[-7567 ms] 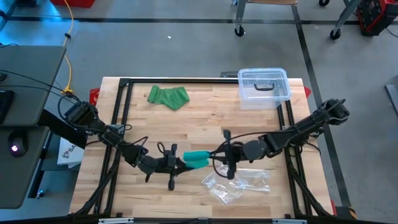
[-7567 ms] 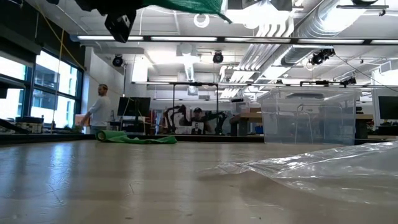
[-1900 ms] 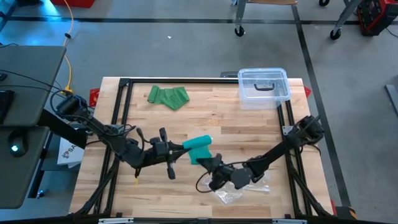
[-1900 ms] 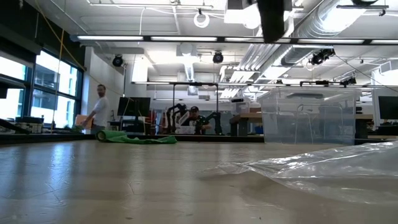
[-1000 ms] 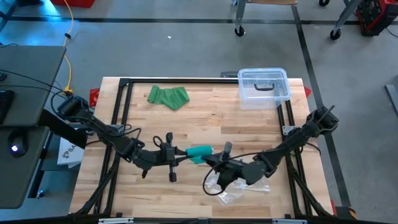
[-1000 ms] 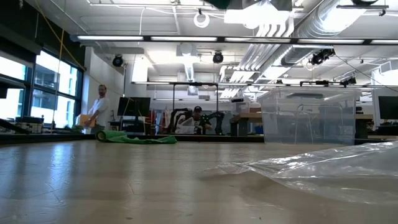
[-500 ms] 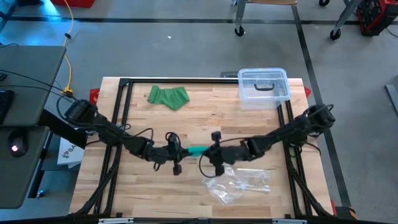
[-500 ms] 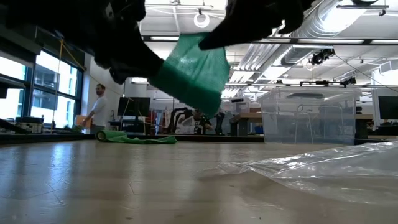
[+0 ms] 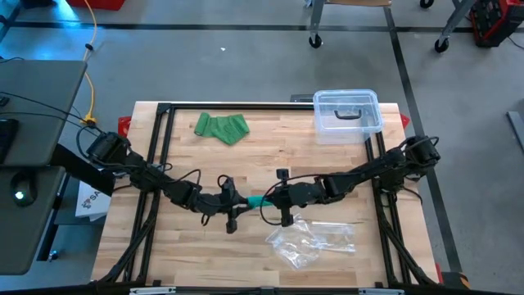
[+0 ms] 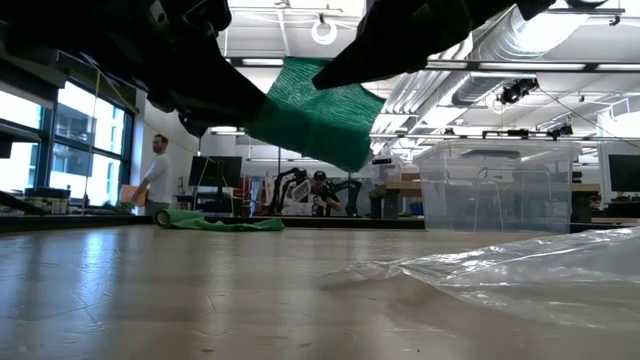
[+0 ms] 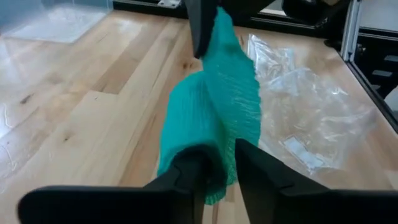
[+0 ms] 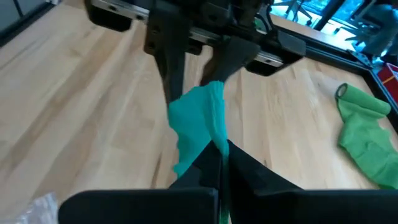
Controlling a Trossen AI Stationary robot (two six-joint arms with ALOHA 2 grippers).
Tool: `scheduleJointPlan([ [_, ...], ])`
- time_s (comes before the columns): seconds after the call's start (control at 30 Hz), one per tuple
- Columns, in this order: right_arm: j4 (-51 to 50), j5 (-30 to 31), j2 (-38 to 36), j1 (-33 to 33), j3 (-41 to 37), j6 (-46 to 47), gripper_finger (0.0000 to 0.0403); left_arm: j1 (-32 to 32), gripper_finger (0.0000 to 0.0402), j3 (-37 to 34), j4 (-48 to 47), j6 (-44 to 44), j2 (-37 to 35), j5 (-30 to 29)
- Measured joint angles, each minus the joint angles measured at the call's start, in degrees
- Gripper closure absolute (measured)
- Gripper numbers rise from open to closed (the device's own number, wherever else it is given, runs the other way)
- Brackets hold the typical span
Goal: Roll bandage
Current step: Roll the blue bandage
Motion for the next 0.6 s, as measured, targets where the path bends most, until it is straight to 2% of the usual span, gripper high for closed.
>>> scheduleJointPlan([
  [0.17,-0.02,-0.89,0.0,-0.04,0.0,0.85,0.0403,0.0,0.0288,0.0,-0.02,0.0,0.0,0.08],
  [0.33,-0.11,-1.06,0.33,-0.34,0.0,1.25,0.0403,0.04,0.0265,0.0,-0.04,0.02,0.0,2.69],
  [0.6,0.52,-0.97,3.54,-0.52,0.0,2.13,0.0403,0.04,0.0256,0.0,-1.2,-0.03,0.0,3.23],
])
